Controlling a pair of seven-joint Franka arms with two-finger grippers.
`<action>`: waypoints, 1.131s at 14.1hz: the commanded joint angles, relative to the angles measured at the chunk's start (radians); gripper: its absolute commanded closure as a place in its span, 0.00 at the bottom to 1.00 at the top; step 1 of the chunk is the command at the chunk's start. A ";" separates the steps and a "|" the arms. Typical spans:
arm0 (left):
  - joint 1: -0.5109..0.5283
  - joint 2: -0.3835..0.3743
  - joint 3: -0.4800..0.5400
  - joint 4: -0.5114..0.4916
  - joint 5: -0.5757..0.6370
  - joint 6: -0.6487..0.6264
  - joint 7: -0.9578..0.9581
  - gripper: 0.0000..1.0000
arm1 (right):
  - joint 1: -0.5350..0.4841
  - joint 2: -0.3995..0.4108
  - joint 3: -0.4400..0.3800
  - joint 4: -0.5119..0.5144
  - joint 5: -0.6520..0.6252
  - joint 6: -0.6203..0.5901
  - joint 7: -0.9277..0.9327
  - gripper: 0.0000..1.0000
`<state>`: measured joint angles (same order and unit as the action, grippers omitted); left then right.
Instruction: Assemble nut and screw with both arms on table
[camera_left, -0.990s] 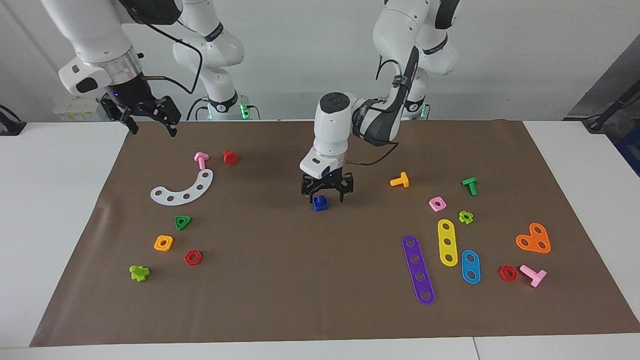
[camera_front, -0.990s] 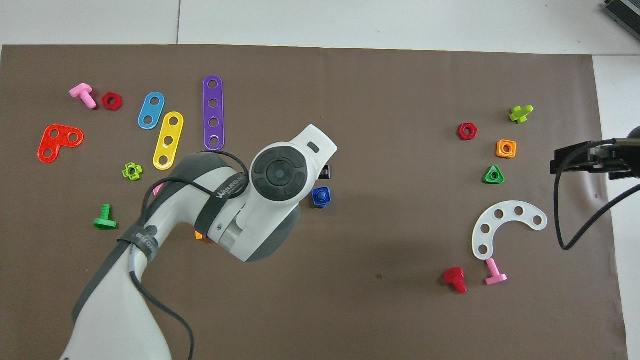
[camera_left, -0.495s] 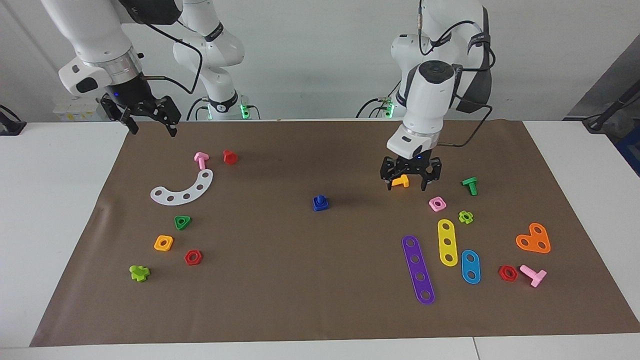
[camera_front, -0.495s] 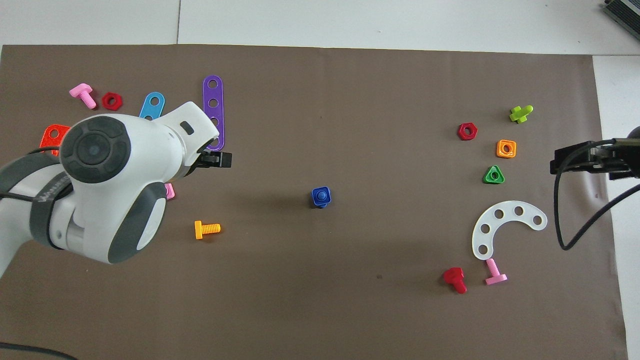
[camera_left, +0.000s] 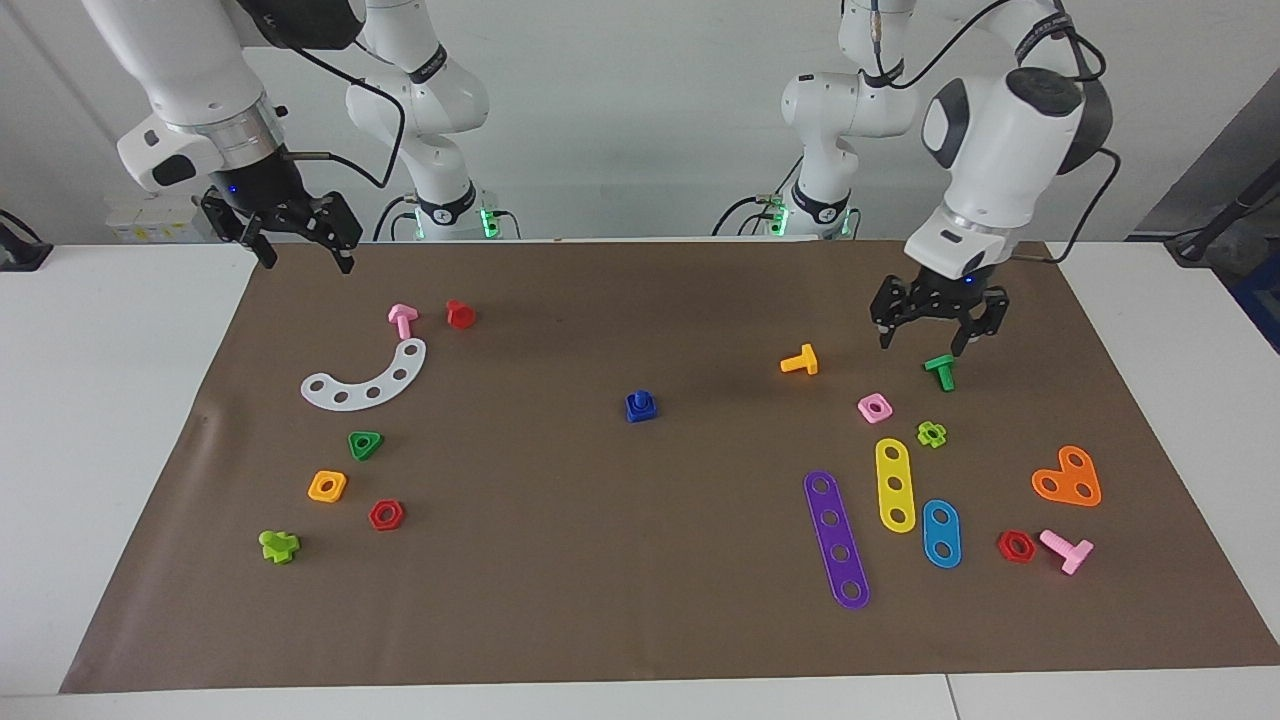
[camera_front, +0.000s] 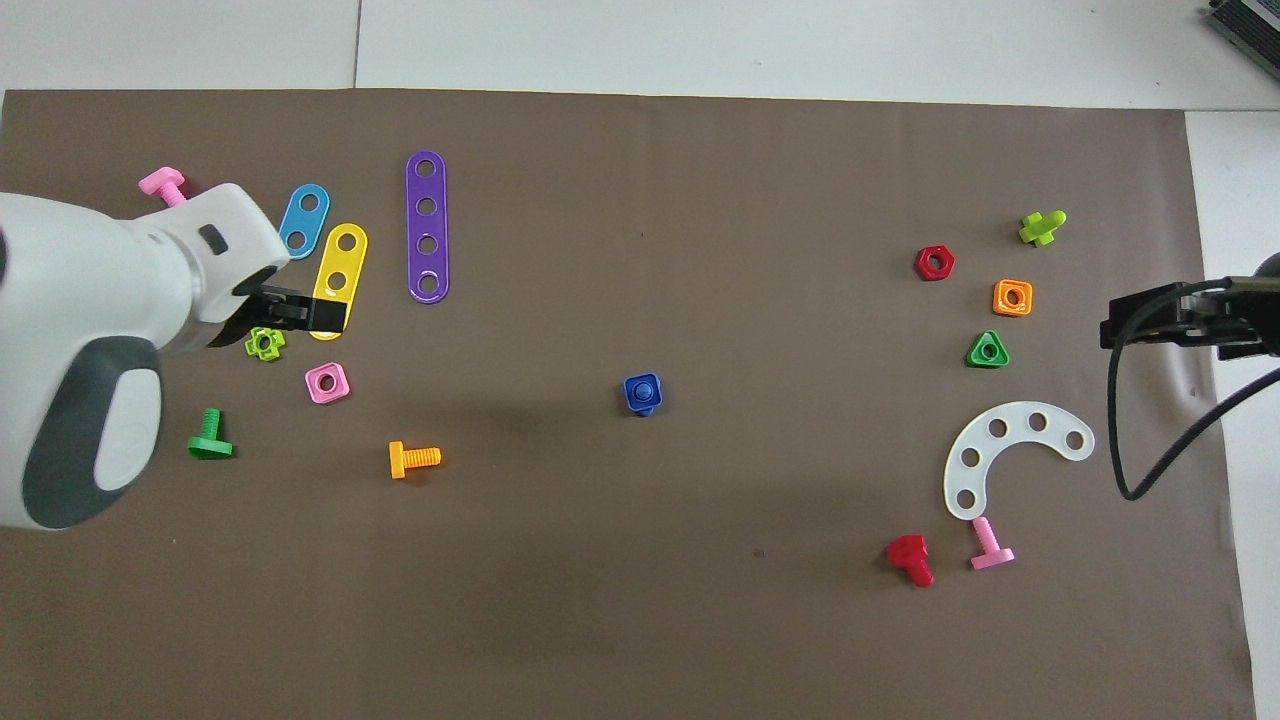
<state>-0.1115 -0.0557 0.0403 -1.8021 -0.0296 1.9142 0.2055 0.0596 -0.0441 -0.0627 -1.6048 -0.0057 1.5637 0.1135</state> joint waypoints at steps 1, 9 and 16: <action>0.036 0.063 -0.011 0.200 -0.010 -0.157 0.041 0.00 | 0.005 -0.023 -0.005 -0.023 0.004 -0.007 -0.006 0.00; 0.038 0.054 0.012 0.281 -0.007 -0.331 0.032 0.00 | -0.007 -0.022 -0.006 -0.021 0.003 0.002 -0.029 0.00; 0.033 0.010 0.013 0.224 -0.007 -0.339 -0.119 0.00 | -0.009 -0.022 -0.009 -0.021 0.003 0.002 -0.057 0.00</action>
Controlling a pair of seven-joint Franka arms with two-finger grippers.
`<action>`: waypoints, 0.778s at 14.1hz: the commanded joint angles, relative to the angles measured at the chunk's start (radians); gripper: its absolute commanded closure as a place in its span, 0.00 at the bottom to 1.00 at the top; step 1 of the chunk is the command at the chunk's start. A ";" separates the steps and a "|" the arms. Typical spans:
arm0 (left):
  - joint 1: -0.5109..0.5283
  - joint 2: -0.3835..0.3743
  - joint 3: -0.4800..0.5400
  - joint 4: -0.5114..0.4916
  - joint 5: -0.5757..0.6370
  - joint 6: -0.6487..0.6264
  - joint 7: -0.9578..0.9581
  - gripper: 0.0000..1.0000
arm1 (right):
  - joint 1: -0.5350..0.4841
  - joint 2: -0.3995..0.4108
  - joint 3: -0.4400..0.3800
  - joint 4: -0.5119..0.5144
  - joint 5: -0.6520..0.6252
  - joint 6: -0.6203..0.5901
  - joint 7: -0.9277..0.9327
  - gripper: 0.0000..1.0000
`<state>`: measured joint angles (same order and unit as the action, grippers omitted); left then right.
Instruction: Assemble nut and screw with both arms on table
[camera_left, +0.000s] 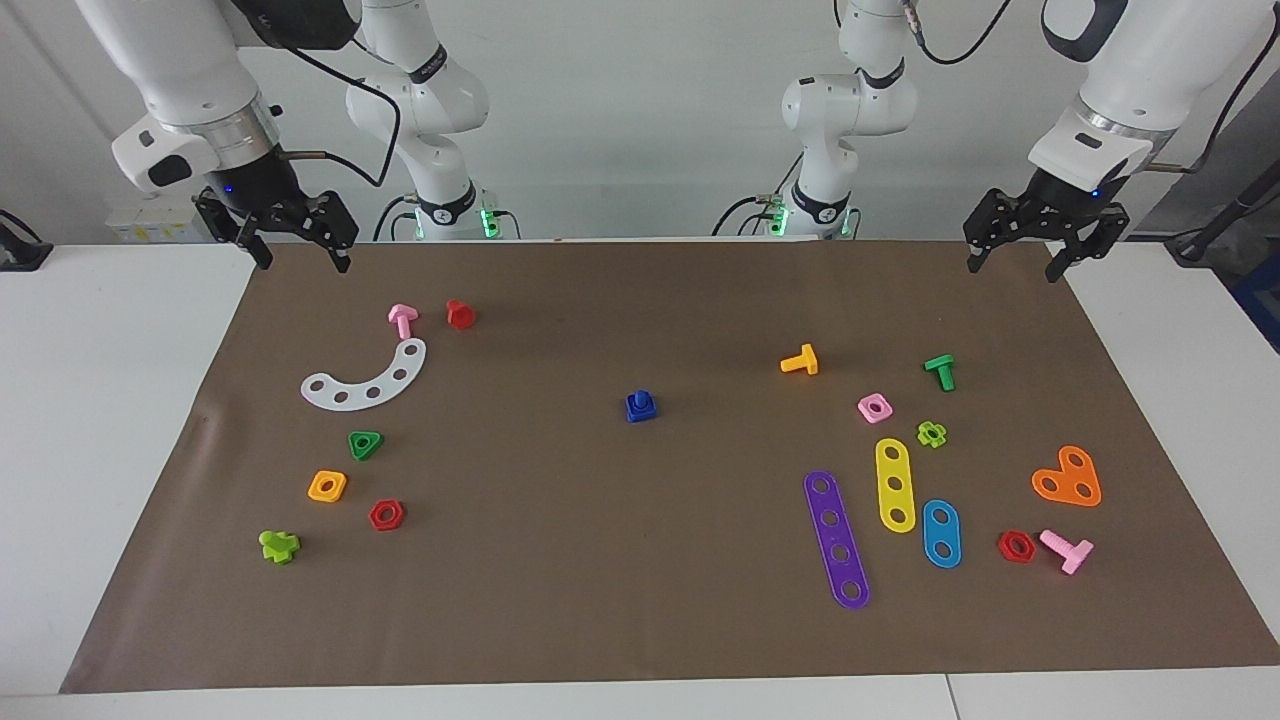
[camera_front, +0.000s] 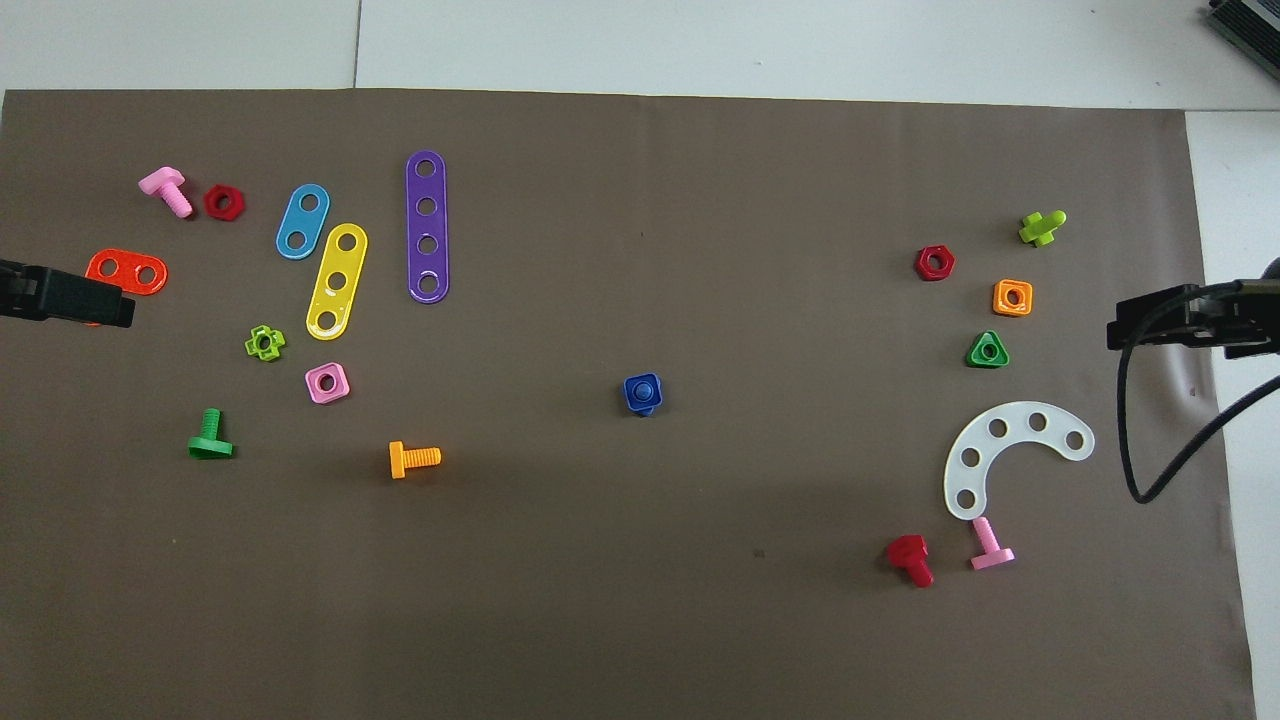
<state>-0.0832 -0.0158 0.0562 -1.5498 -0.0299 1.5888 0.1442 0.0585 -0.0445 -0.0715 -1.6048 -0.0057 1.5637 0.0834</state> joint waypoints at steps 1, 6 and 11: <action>0.005 -0.029 -0.003 -0.027 -0.007 -0.024 -0.058 0.00 | -0.008 -0.023 -0.001 -0.021 0.003 -0.001 -0.025 0.00; 0.002 -0.026 -0.003 -0.023 0.030 -0.046 -0.049 0.00 | -0.002 -0.023 0.004 -0.021 0.003 -0.004 -0.027 0.00; -0.004 -0.032 -0.006 -0.029 0.042 -0.049 -0.044 0.00 | 0.003 -0.023 0.005 -0.021 0.004 -0.004 -0.027 0.00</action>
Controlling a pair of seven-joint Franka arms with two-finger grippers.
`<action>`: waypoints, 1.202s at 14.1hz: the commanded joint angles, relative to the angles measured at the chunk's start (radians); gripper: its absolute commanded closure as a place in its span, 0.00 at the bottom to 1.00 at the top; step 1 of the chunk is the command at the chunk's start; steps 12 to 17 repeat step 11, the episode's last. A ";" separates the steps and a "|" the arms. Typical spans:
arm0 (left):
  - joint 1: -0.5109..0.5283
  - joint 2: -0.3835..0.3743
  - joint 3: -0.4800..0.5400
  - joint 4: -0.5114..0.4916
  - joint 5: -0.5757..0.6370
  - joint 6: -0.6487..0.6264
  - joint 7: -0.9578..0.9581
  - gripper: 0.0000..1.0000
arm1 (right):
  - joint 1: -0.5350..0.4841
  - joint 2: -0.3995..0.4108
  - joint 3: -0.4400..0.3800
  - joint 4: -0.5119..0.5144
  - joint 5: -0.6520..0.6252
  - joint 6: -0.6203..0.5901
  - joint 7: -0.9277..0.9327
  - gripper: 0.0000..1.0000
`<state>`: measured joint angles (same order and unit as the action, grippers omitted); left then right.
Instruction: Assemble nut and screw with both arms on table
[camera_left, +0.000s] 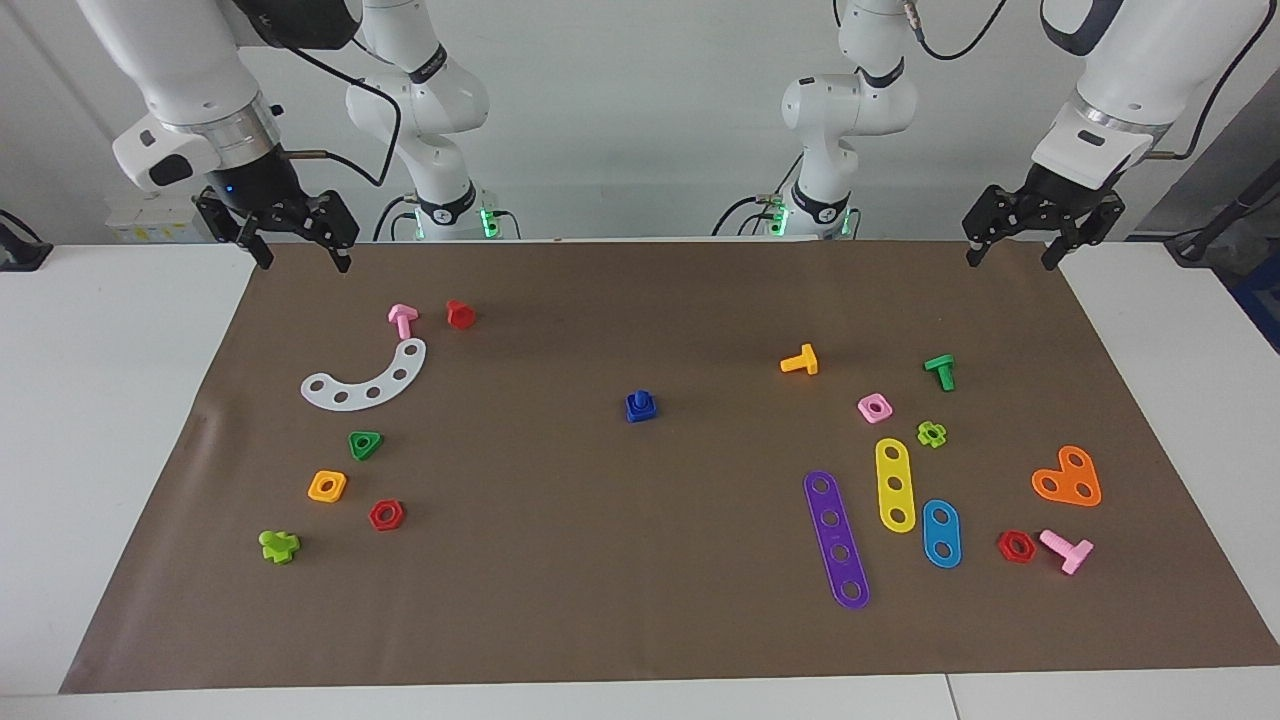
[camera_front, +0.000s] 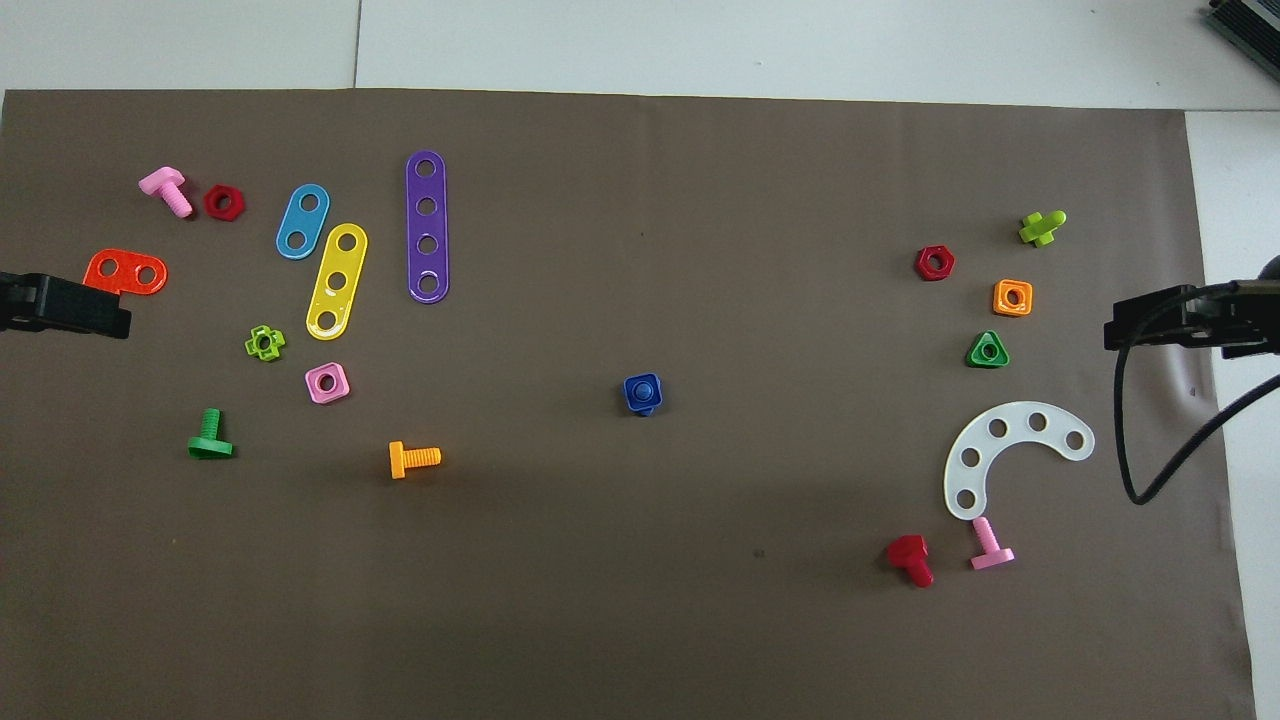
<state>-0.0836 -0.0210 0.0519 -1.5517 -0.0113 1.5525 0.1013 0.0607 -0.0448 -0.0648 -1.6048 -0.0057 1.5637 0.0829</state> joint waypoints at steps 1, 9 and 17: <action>-0.004 -0.028 -0.001 -0.033 0.024 -0.012 0.000 0.00 | 0.001 -0.023 -0.001 -0.021 0.004 -0.005 -0.026 0.00; -0.008 -0.037 0.000 -0.050 0.025 -0.006 0.014 0.00 | 0.001 -0.023 -0.003 -0.021 0.003 -0.004 -0.026 0.00; -0.008 -0.049 -0.001 -0.077 0.025 0.001 0.015 0.00 | 0.001 -0.023 -0.001 -0.021 0.004 -0.005 -0.026 0.00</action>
